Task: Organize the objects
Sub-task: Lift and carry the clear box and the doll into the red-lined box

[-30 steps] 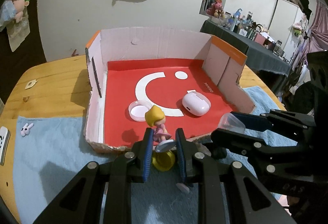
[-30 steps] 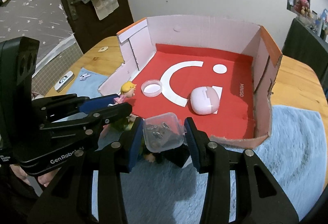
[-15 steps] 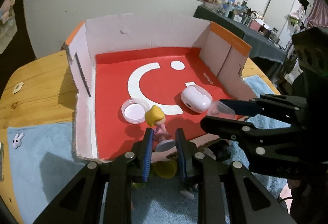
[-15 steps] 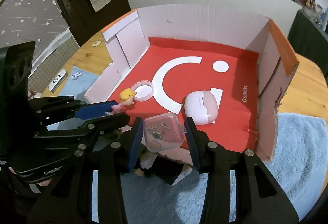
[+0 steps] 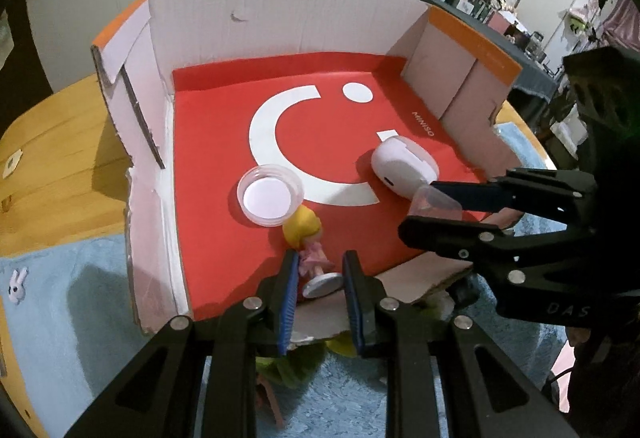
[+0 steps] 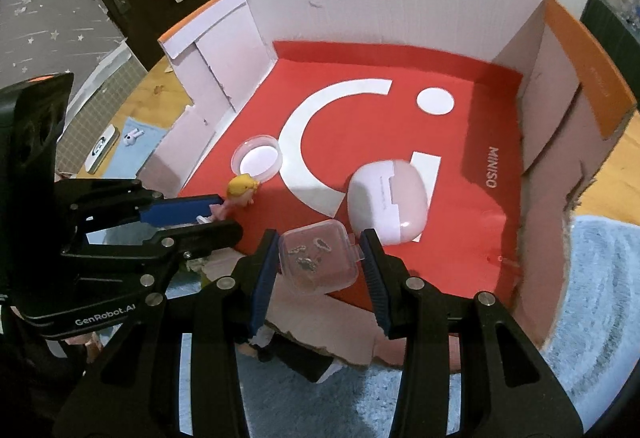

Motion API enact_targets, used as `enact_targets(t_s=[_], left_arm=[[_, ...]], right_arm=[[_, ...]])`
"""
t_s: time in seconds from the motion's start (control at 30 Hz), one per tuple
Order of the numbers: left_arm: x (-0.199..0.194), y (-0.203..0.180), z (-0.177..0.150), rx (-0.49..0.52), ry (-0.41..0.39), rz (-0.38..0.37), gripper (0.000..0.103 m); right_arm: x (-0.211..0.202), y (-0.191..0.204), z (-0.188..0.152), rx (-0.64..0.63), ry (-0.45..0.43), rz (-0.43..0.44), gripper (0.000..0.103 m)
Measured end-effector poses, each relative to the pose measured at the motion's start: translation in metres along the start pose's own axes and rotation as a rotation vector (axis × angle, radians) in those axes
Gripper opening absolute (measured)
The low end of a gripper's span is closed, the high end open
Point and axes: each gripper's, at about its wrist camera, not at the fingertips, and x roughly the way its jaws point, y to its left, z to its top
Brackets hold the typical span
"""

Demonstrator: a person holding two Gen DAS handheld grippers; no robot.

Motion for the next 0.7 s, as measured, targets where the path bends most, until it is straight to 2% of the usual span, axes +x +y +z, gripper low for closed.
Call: enact_targets(t_s=[0.53,0.7], left_arm=[[0.009,0.007,0.020,0.036,0.028,0.025,0.023],[0.016,0.012,0.026,0.016,0.016,0.025,0.023]], right_arm=[[0.013,-0.011,0.006,0.040,0.006,-0.023,0.040],[0.012,-0.013,0.007,0.031,-0.024,-0.056,0.040]])
